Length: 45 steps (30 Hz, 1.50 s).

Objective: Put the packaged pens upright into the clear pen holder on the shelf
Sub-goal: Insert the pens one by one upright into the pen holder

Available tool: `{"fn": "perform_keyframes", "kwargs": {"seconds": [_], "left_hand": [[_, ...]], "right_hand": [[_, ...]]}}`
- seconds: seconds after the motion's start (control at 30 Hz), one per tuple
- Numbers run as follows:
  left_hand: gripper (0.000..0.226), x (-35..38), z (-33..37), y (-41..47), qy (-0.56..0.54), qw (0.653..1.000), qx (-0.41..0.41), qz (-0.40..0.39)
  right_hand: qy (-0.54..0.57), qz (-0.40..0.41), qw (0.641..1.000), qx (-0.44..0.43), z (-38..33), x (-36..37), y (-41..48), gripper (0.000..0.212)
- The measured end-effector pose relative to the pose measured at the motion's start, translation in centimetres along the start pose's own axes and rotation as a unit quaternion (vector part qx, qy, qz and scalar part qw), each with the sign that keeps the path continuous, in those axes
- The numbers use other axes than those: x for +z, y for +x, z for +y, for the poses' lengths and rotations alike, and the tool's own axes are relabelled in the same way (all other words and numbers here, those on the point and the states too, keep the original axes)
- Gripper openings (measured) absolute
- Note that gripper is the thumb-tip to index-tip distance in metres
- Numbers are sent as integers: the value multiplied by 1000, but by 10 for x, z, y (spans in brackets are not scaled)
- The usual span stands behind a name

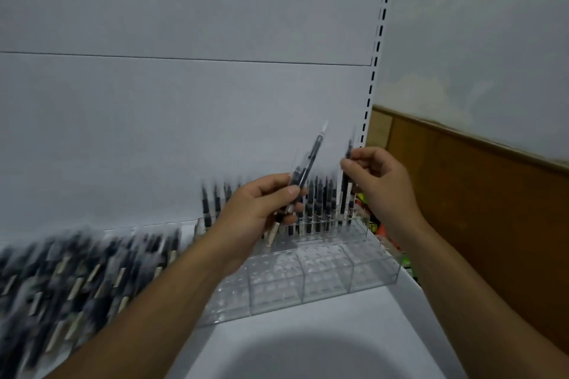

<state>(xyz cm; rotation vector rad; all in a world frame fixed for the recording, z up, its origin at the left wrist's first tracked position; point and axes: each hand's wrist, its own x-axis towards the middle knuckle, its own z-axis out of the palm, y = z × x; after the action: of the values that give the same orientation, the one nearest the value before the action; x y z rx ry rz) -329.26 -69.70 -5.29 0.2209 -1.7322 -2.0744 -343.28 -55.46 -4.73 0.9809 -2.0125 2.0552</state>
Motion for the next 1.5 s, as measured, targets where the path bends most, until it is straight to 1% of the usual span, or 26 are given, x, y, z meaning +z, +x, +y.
{"fn": "perform_keyframes", "kwargs": {"seconds": [0.17,0.23,0.33,0.4,0.5,0.63,0.8,1.0,1.1,1.27,1.4,1.43,1.5], "left_hand": [[32,8,-20,15,-15,999,-30,-6],[35,7,-25,16,-18,999,-38,-1],[32,8,-30,16,-7,999,-43,1],[28,8,-32,15,27,999,-41,-14],[22,7,-34,15,42,998,-50,-22],[22,8,-34,14,55,997,-54,-24],[24,8,-34,13,67,996,-55,-31],[24,8,-30,10,42,997,-49,-30],[29,7,-31,9,42,998,-43,-24],[41,5,-32,8,57,997,-35,-23],[39,6,-32,8,66,997,-27,-18],[37,7,-32,7,68,997,-25,-19],[34,8,-31,7,66,997,-24,-20]], "right_hand": [[-30,-4,999,-21,24,-3,27,10],[-45,8,999,-28,34,-5,30,9],[-63,31,997,-35,49,-11,31,11],[-88,32,995,-45,57,-15,31,12],[-97,19,994,-36,64,-19,31,15],[-133,8,991,-33,68,-19,27,15],[-212,-47,976,-10,69,-10,21,12],[-240,-40,970,12,62,-7,21,12],[-269,-38,962,10,59,-5,20,13],[-285,-86,954,39,64,-8,18,11],[-310,-81,947,33,60,-13,14,13],[-306,-69,949,28,58,-15,13,15],[-269,-27,963,1,49,-17,10,11]]}}
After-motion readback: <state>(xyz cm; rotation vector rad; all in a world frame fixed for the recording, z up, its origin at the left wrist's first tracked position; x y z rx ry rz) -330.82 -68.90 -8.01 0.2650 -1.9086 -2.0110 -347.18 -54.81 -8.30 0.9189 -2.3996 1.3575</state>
